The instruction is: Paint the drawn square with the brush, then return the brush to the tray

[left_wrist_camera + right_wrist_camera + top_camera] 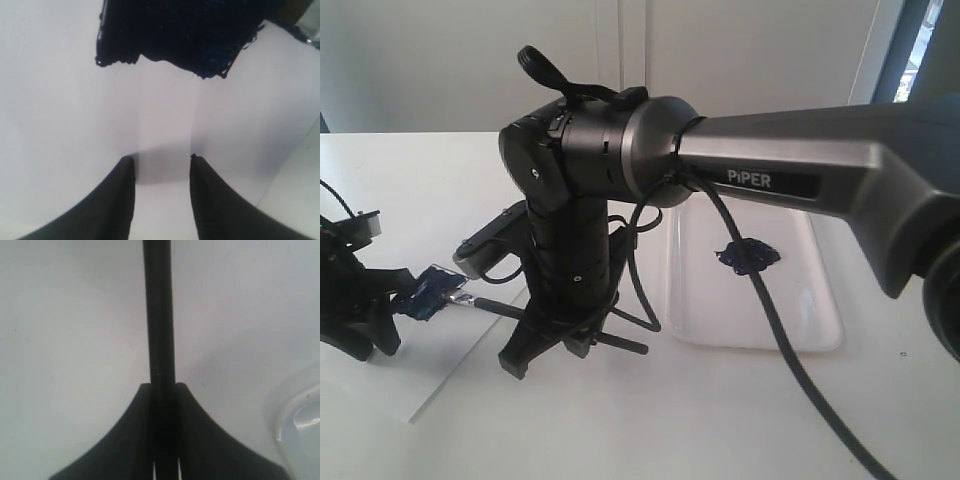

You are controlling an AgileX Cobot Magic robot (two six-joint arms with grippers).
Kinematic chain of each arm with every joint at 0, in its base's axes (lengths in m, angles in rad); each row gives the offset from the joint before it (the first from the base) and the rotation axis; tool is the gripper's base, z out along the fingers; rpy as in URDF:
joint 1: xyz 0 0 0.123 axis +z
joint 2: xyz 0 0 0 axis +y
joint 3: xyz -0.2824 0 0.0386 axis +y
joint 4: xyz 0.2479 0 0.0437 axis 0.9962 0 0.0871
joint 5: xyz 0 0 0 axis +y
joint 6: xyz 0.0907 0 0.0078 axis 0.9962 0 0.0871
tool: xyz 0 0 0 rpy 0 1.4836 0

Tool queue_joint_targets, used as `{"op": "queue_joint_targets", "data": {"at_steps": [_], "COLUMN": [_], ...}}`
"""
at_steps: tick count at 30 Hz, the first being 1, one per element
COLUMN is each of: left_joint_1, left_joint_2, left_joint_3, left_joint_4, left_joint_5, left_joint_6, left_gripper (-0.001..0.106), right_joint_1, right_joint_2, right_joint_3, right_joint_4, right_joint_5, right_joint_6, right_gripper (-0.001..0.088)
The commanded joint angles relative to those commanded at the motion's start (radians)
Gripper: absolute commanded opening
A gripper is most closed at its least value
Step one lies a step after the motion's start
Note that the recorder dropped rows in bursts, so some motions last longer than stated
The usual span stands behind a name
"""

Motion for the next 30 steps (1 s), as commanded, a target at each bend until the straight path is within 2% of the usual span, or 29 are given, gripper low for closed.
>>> {"op": "queue_joint_targets", "data": {"at_steps": [15,30], "left_joint_1": [0.000,0.000], "left_joint_2": [0.000,0.001], "left_joint_3": [0.000,0.059], "left_joint_4": [0.002,0.002], "left_joint_5": [-0.023,-0.062], "left_joint_6": [0.000,0.000], "left_gripper": [0.041,0.041], "right_joint_1": [0.000,0.000], "right_joint_2": [0.000,0.000], "right_joint_3": [0.000,0.000], "right_joint_4": [-0.002,-0.013], "right_joint_5": [0.004,-0.007], "right_joint_6": [0.000,0.013], "right_gripper": [0.0000,0.0000]}}
